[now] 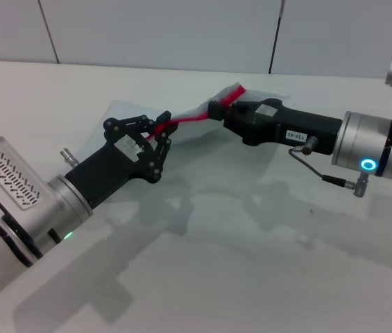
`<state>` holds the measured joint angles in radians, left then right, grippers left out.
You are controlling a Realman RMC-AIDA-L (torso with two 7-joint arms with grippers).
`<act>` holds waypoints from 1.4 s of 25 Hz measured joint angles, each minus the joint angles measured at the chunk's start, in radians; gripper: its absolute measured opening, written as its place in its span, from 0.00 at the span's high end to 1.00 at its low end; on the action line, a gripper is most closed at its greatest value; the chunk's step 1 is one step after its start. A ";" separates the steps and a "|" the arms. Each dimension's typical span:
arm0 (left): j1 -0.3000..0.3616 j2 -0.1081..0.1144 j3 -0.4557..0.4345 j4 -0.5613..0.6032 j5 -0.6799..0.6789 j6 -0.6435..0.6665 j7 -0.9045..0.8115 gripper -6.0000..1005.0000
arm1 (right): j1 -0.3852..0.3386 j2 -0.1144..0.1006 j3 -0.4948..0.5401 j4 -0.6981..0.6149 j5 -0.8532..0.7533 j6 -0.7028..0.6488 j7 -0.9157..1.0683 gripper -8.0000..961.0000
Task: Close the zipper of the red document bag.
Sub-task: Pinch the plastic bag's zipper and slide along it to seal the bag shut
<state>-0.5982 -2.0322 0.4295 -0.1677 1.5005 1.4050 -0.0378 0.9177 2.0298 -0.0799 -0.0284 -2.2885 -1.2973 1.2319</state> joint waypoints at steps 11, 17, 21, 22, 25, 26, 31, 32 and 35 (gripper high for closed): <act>0.000 0.000 0.000 0.000 0.001 0.000 0.000 0.91 | -0.033 -0.003 0.079 -0.044 0.005 0.087 0.005 0.98; 0.000 0.001 0.000 0.000 0.001 0.000 0.001 0.91 | -0.070 -0.005 0.142 -0.110 0.005 0.108 0.027 0.98; 0.001 0.001 0.000 0.001 -0.002 0.000 0.001 0.91 | -0.095 -0.005 0.187 -0.146 0.007 0.120 0.039 0.98; 0.001 0.001 0.000 0.001 -0.002 0.000 0.001 0.91 | -0.101 -0.005 0.196 -0.154 0.008 0.126 0.042 0.98; 0.003 0.001 0.000 0.001 -0.002 0.000 0.001 0.91 | -0.118 -0.005 0.215 -0.169 0.022 0.145 0.044 0.97; 0.004 0.001 0.000 0.001 -0.002 0.000 0.001 0.91 | -0.123 -0.005 0.219 -0.173 0.027 0.153 0.044 0.97; 0.007 0.001 0.000 0.004 -0.002 0.000 0.001 0.91 | -0.151 -0.006 0.224 -0.192 0.067 0.172 0.042 0.97; 0.007 0.001 0.000 0.004 -0.002 0.000 0.001 0.91 | -0.158 -0.006 0.224 -0.192 0.078 0.172 0.040 0.97; 0.008 0.001 0.000 0.006 -0.009 0.003 0.001 0.91 | -0.178 -0.006 0.225 -0.195 0.109 0.166 0.028 0.97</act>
<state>-0.5905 -2.0310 0.4296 -0.1618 1.4916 1.4076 -0.0368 0.7394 2.0241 0.1447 -0.2230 -2.1790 -1.1316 1.2602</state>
